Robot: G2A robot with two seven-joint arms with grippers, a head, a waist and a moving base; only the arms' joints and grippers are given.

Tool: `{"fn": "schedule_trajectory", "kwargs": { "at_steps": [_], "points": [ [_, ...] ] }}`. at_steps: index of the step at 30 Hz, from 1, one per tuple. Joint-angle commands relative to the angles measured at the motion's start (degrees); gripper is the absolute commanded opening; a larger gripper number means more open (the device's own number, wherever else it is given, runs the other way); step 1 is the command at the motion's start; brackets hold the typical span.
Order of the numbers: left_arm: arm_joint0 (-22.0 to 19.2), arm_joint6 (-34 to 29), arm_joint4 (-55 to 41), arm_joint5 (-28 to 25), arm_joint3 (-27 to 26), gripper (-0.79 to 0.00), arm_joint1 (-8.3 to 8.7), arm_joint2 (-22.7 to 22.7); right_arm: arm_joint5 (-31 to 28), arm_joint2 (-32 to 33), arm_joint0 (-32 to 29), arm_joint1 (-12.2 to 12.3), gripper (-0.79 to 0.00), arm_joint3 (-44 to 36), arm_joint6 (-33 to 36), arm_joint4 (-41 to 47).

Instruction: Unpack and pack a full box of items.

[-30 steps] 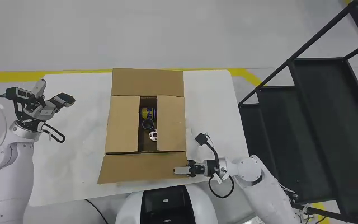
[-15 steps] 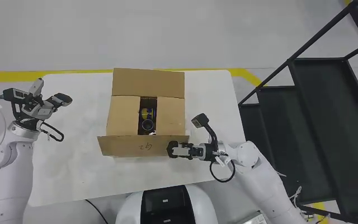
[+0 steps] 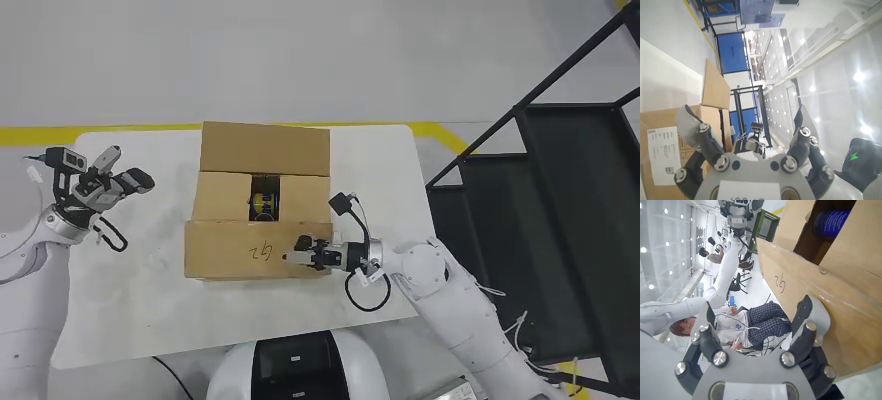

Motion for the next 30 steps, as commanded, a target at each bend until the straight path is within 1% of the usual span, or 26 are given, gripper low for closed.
{"fn": "schedule_trajectory", "kwargs": {
  "at_steps": [1, 5, 12, 13, 14, 15, 16, 17, 18, 19, 21, 26, 30],
  "points": [
    [0.17, 0.22, -0.04, 0.02, -0.1, 0.0, 0.01, -0.1, 0.76, 0.11, -0.16, 0.15, 0.0, -0.89, 0.34, -0.13],
    [0.17, 0.22, -0.04, 0.02, -0.1, 0.0, 0.01, -0.1, 2.44, 0.37, -0.36, 0.42, 0.0, -1.99, 0.68, -0.28],
    [0.17, 0.22, -0.04, 0.02, -0.1, 0.0, 0.01, -0.1, 3.73, -0.38, 1.21, 0.47, 0.0, 0.27, 0.12, -0.09],
    [0.33, 1.32, 0.43, 0.22, -0.08, 0.0, -0.01, -0.03, 3.83, -0.49, 1.44, 0.47, 0.0, 0.53, 0.01, -0.04],
    [0.16, 4.07, 2.88, -0.61, -0.17, 0.0, -0.01, 0.14, 3.87, -0.58, 1.6, 0.46, 0.0, 0.72, -0.18, 0.2],
    [-0.27, 6.69, 4.76, -2.2, -0.08, 0.0, -0.18, 0.79, 3.87, -0.67, 1.76, 0.47, 0.0, 0.85, -0.25, 0.28],
    [-0.85, 7.96, 4.51, -2.61, 0.69, 0.0, -0.56, 2.1, 3.88, -0.68, 1.9, 0.48, 0.0, 0.92, -0.38, 0.37],
    [-2.04, 9.22, 5.7, -3.76, 1.86, 0.0, -0.85, 3.32, 3.89, -0.67, 1.96, 0.5, 0.0, 0.93, -0.57, 0.49],
    [-3.36, 10.32, 7.21, -6.11, 3.02, 0.0, -1.18, 4.66, 3.89, -0.65, 1.98, 0.53, 0.0, 0.9, -0.68, 0.62],
    [-4.59, 10.18, 6.5, -7.2, 4.53, 0.0, -1.69, 6.41, 3.92, -0.6, 1.97, 0.57, 0.0, 0.82, -0.74, 0.69],
    [-8.02, 11.93, 8.63, -10.59, 8.79, 0.0, -2.54, 9.34, 4.11, -0.42, 1.81, 0.67, 0.0, 0.58, -0.84, 0.82],
    [-15.77, 11.86, 9.0, -18.35, 19.09, 0.0, -5.52, 17.33, 4.65, 0.24, 1.01, 0.99, 0.0, -0.17, -0.9, 1.09],
    [-21.22, 11.8, 9.84, -22.66, 27.16, 0.0, -7.67, 21.72, 5.09, 0.66, 0.22, 1.24, 0.0, -1.08, -0.99, 1.45]
  ]
}}
